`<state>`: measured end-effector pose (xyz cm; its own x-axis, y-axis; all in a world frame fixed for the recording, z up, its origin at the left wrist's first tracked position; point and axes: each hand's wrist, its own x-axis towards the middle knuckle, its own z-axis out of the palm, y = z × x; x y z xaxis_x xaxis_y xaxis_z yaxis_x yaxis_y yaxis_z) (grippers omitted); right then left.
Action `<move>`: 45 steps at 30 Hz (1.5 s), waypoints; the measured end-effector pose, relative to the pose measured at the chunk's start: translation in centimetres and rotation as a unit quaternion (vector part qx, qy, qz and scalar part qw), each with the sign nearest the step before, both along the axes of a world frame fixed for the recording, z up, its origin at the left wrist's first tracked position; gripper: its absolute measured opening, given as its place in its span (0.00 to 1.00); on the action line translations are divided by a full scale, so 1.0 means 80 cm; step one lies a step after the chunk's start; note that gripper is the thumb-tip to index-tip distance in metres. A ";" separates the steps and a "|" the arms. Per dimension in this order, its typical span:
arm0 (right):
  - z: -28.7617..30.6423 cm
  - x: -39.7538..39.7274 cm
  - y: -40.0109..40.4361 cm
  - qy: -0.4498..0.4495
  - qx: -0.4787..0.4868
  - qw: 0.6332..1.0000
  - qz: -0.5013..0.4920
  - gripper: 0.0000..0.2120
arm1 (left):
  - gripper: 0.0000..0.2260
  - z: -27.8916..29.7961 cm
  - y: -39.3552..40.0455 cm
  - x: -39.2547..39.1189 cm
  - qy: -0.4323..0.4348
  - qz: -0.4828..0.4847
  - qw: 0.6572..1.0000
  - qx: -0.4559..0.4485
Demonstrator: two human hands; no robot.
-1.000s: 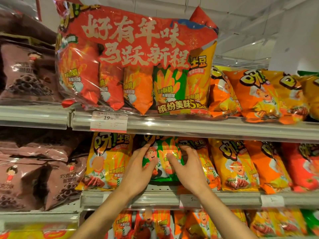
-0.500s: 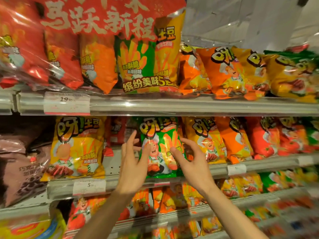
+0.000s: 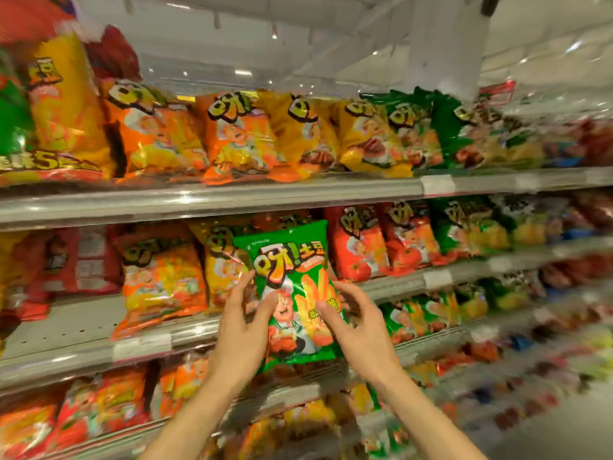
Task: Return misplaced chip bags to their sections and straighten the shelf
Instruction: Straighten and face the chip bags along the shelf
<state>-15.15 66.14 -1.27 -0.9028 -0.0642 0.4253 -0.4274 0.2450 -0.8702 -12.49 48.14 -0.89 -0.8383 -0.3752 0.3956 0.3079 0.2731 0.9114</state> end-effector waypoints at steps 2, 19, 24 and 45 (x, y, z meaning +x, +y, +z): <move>-0.003 -0.008 0.054 -0.006 -0.005 1.000 -0.021 0.17 | 0.21 -0.002 0.047 -0.015 -0.019 -0.029 0.999 0.001; 0.014 -0.134 0.260 -0.061 -0.018 0.995 -0.079 0.20 | 0.35 0.032 0.225 -0.190 -0.086 -0.204 0.975 0.037; 0.020 -0.173 0.274 -0.060 -0.006 0.997 -0.057 0.16 | 0.40 0.033 0.233 -0.227 -0.066 -0.203 0.976 0.045; 0.021 -0.354 0.322 -0.066 0.194 0.976 -0.075 0.36 | 0.34 0.038 0.300 -0.243 -0.016 0.025 0.999 -0.014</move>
